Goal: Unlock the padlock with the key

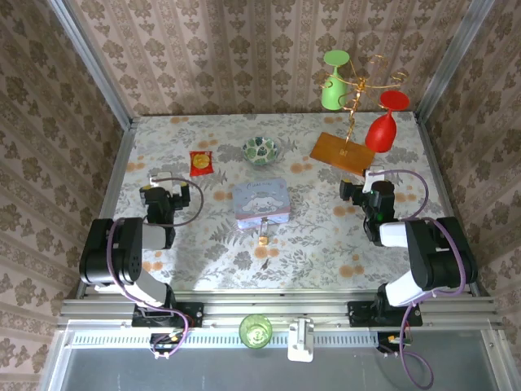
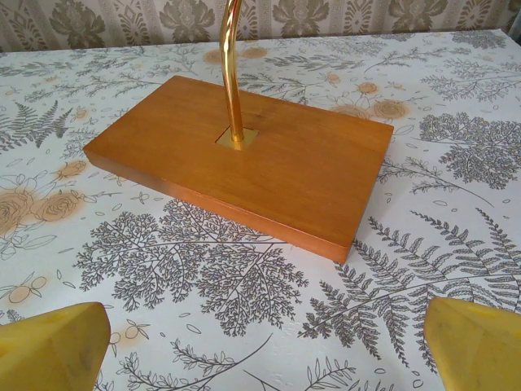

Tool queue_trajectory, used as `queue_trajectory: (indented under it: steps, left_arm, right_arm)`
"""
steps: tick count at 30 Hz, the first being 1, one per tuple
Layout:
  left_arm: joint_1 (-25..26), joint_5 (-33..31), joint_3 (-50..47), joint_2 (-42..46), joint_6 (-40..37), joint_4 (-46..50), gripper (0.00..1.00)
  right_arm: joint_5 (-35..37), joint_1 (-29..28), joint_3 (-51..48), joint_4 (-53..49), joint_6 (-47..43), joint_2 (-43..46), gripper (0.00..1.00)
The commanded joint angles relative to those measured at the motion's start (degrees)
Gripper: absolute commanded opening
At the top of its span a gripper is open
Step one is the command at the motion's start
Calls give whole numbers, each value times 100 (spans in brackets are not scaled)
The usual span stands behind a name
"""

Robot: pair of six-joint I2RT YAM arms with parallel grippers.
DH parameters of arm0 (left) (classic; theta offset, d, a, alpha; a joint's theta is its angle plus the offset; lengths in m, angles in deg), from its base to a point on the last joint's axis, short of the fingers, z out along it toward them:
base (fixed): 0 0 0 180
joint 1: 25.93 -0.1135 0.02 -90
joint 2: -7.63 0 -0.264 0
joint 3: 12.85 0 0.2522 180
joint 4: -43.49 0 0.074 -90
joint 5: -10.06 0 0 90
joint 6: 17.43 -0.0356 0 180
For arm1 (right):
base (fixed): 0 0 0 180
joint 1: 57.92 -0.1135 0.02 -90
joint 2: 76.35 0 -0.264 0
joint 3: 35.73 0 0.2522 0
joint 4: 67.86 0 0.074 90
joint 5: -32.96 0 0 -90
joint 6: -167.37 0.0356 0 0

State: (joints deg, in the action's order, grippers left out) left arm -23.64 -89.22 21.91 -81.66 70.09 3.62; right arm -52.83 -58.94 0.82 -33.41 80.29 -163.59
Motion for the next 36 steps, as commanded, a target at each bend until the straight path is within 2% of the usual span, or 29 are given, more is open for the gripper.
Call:
queue_trajectory:
  steps: [1,33,36]
  left_arm:
    - [38,83,54,-3,-95,-116,100]
    - [-45,179,58,0,-21,-87,100]
    - [53,141,210,296,-122,373,100]
  right_arm:
    - [-35,-5,68,40,-105,-43,100]
    - [-66,9,62,66,-91,-28,100]
    - [-120,11,137,-302,-116,303,100]
